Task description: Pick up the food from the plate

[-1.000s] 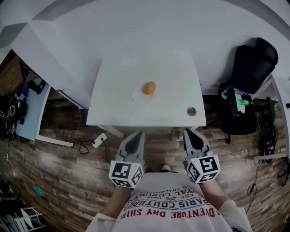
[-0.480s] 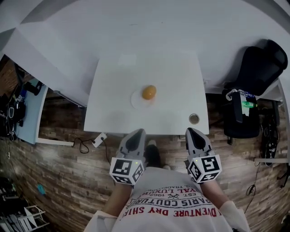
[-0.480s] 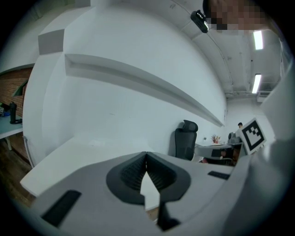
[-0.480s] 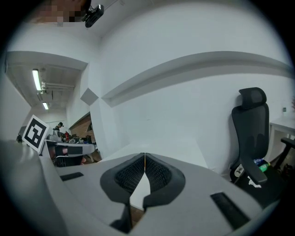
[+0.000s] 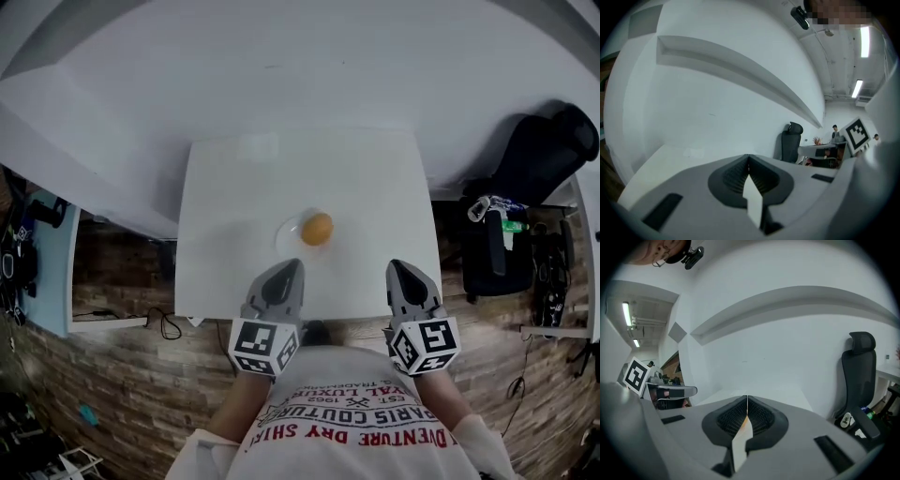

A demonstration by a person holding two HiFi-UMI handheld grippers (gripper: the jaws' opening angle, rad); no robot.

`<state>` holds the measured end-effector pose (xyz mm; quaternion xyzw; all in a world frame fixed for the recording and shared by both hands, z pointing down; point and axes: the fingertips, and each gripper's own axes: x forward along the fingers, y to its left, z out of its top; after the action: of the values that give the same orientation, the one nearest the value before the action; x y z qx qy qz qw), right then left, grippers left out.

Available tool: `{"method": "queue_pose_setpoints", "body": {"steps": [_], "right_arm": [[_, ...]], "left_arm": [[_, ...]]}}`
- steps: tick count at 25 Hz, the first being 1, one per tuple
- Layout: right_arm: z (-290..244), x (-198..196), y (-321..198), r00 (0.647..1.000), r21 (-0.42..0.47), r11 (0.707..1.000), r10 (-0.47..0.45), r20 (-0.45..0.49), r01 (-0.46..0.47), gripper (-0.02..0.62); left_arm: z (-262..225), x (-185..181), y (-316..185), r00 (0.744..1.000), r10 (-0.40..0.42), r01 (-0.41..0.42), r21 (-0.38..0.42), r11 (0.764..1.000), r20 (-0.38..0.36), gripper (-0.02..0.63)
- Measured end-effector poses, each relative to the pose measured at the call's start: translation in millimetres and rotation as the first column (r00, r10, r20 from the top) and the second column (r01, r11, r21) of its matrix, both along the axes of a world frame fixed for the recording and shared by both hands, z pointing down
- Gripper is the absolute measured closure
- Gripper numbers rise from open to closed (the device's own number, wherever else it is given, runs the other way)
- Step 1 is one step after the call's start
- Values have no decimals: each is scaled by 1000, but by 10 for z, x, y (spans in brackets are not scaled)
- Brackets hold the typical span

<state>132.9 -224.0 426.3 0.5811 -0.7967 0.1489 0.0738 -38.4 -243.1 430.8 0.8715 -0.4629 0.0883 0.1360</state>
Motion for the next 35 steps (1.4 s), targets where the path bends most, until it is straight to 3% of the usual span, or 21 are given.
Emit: {"method": "queue_pose_setpoints", "body": {"steps": [5, 10, 19, 20, 22, 23, 28, 35], "right_arm": [[47, -168, -403, 1000, -18, 999, 30, 2, -30, 581], [232, -276, -606, 1000, -61, 998, 1, -14, -2, 581], [665, -253, -880, 996, -171, 982, -84, -23, 79, 581], [709, -248, -901, 996, -182, 980, -90, -18, 85, 581], [805, -237, -915, 995, -210, 973, -101, -4, 98, 581], [856, -233, -917, 994, -224, 969, -106, 2, 104, 581], [1080, -225, -969, 992, -275, 953, -129, 4, 125, 581], [1401, -144, -1021, 986, -342, 928, -164, -21, 147, 581]], "left_arm": [[70, -129, -369, 999, 40, -40, -17, 999, 19, 600], [320, -200, -581, 1000, 10, -9, -84, 996, 9, 600], [824, 76, -625, 999, 45, -44, -188, 981, 3, 596], [877, 111, -630, 998, 59, -55, -194, 980, 14, 561], [1018, 189, -627, 994, 99, -85, -216, 973, 51, 421], [1093, 221, -630, 990, 119, -99, -226, 969, 77, 395], [1374, 344, -770, 956, 205, -151, -248, 957, 211, 296], [1841, 452, -890, 909, 284, -164, -363, 917, 306, 224]]}}
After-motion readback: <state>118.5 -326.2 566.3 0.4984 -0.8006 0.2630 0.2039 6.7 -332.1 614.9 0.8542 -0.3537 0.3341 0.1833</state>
